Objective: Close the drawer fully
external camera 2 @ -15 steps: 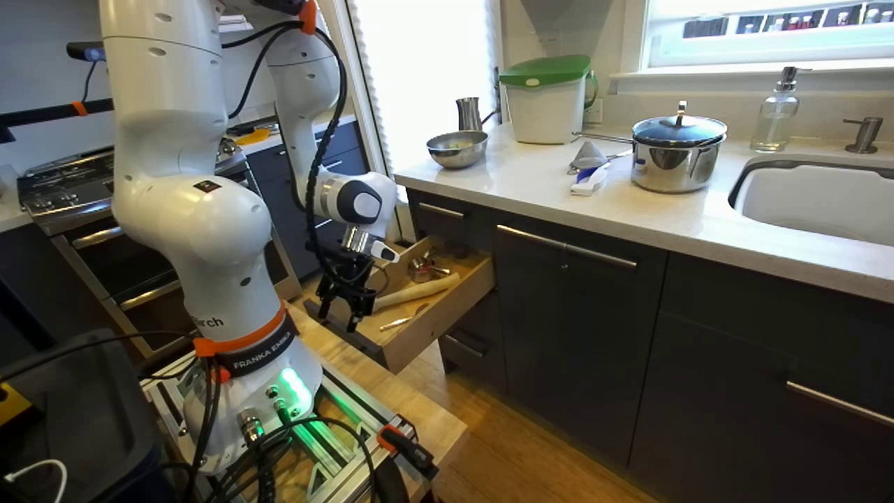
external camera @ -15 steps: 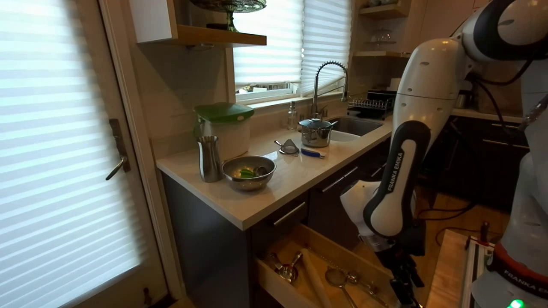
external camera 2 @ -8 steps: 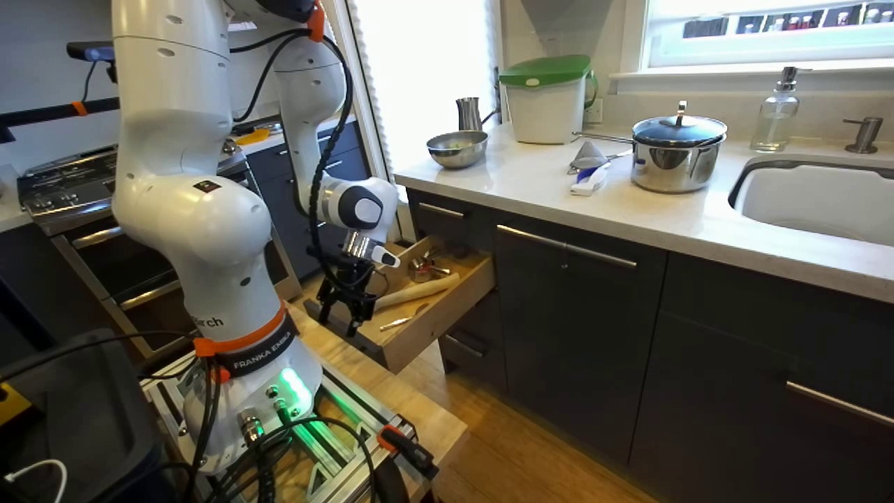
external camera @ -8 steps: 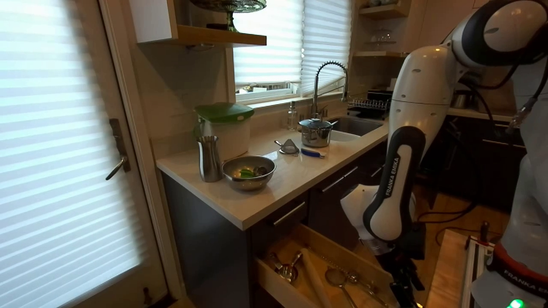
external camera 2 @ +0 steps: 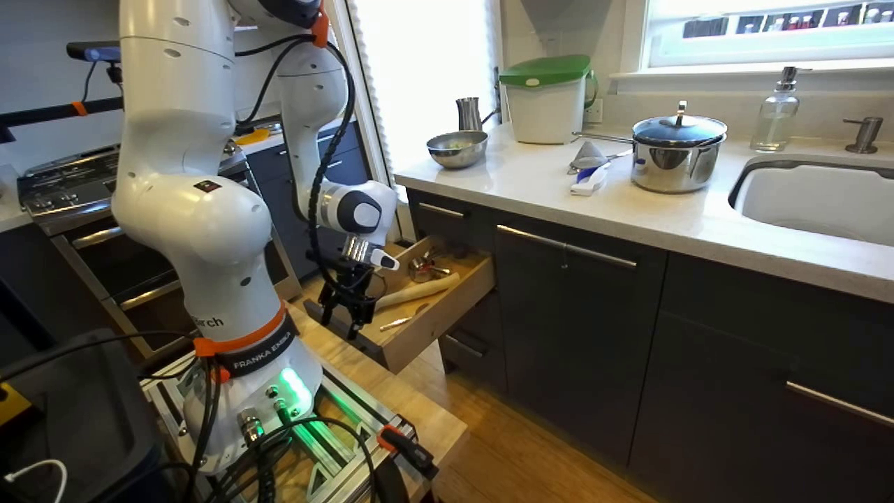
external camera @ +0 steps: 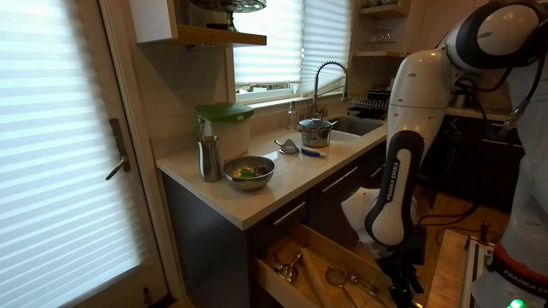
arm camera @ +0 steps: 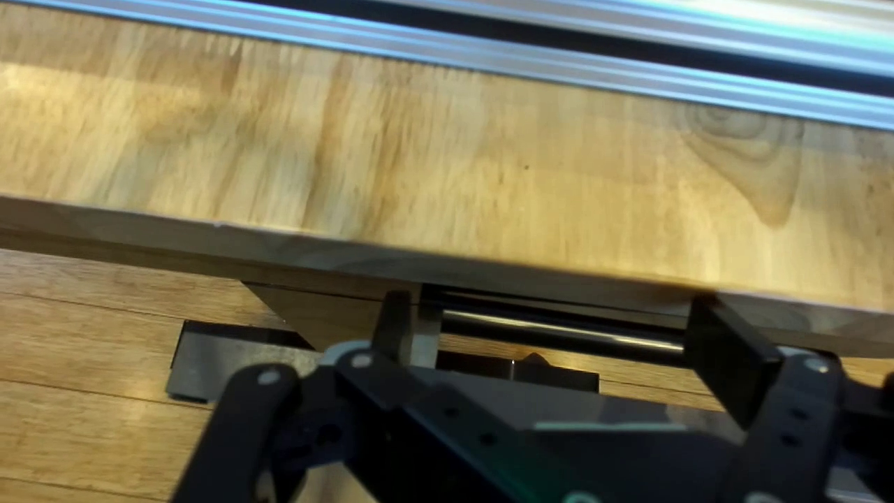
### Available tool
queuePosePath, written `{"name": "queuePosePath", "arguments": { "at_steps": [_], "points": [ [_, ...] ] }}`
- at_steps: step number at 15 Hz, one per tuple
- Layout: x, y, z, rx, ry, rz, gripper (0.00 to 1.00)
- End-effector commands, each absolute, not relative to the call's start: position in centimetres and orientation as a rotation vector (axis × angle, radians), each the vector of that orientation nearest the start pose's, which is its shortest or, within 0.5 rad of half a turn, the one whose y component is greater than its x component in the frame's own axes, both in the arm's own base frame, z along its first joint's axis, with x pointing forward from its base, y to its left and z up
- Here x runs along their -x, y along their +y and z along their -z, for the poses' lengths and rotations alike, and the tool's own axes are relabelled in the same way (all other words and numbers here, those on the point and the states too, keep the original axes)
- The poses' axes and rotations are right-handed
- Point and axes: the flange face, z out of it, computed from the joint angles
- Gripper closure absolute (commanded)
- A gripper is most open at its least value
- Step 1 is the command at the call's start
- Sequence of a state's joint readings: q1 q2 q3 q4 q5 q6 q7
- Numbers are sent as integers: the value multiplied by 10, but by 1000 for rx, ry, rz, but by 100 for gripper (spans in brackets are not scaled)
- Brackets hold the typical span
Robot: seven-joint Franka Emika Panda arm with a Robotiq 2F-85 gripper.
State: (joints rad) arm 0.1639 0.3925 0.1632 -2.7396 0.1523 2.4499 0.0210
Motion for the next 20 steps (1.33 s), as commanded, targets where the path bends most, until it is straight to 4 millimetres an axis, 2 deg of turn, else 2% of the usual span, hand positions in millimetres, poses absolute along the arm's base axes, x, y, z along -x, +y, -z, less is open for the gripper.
{"name": "queuePosePath", "arguments": {
  "at_steps": [1,3,4,9,16,18,19,20],
  "points": [
    [-258,106,-66,2969,-223,-1069,0],
    [-259,105,-65,3017,-177,-1015,0],
    [-267,108,-61,3048,-151,-972,0],
    [-284,114,-62,3212,23,-672,0],
    [-338,121,-99,3307,191,-75,0],
    [-342,114,-111,3281,282,92,0],
    [-351,116,-111,3260,296,21,0],
    [-349,127,-121,3213,203,-72,0]
  ]
}}
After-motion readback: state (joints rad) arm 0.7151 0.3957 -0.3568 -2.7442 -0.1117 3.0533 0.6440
